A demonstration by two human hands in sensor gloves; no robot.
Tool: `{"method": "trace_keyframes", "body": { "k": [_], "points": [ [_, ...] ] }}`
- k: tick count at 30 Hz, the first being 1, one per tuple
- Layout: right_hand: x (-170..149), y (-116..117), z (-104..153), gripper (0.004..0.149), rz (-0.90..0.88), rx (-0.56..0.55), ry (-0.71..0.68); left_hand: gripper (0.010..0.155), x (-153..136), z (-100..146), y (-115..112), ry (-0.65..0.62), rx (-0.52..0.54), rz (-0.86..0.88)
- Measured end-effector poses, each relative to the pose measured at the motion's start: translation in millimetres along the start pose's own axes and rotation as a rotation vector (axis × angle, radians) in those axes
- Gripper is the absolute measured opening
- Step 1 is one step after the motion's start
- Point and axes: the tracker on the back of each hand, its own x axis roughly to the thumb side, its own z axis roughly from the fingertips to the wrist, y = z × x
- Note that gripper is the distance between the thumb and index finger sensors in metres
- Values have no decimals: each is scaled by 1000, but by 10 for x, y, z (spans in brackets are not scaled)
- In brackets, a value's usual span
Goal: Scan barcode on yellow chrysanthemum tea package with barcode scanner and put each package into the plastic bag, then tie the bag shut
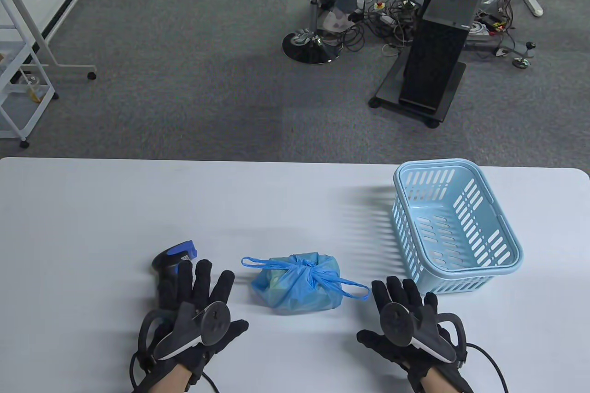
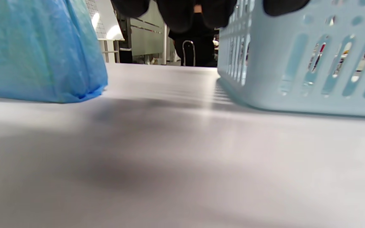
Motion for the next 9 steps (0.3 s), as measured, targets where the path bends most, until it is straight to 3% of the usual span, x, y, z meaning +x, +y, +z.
{"method": "trace_keyframes", "body": {
  "k": [9],
  "points": [
    [-2,-7,-1,107,-1,2,4,100,27,0,-9,-3,-5,-14]
  ]
}}
